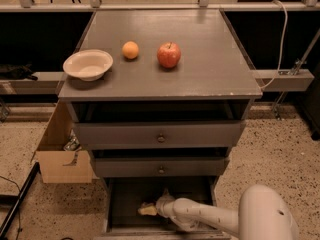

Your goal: Pick coke can from bottom drawer and place on counter

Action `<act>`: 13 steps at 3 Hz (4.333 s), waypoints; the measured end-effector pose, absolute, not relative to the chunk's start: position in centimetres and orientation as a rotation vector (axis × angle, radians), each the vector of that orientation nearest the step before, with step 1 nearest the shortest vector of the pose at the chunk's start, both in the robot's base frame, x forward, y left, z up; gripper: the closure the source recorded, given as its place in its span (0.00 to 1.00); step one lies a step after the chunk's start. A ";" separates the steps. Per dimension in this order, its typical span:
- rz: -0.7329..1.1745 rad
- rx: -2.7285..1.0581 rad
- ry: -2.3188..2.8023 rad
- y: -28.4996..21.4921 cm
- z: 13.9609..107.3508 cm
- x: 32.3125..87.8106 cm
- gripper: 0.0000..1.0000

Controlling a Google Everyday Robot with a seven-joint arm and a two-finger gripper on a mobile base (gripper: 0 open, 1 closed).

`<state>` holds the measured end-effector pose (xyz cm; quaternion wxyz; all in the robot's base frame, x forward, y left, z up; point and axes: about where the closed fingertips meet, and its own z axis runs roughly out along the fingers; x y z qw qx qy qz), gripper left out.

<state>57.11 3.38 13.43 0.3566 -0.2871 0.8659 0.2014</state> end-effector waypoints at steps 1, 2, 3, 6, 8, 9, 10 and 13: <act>0.494 -0.763 2.217 3.5 13.3 57.8 0.00; 0.479 -0.761 2.244 2.6 12.0 57.2 0.00; 0.476 -0.751 2.285 1.6 10.5 55.7 0.00; 0.475 -0.751 2.288 1.5 10.4 55.5 0.42; 0.475 -0.751 2.288 1.5 10.4 55.5 0.88; 0.475 -0.751 2.288 1.5 10.4 55.5 1.00; 0.475 -0.751 2.288 1.5 10.4 55.5 1.00; 0.446 -0.679 2.316 -0.4 12.1 56.3 1.00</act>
Offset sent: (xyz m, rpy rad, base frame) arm -0.0065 -0.0235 -0.0306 -0.0627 0.0198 -0.0150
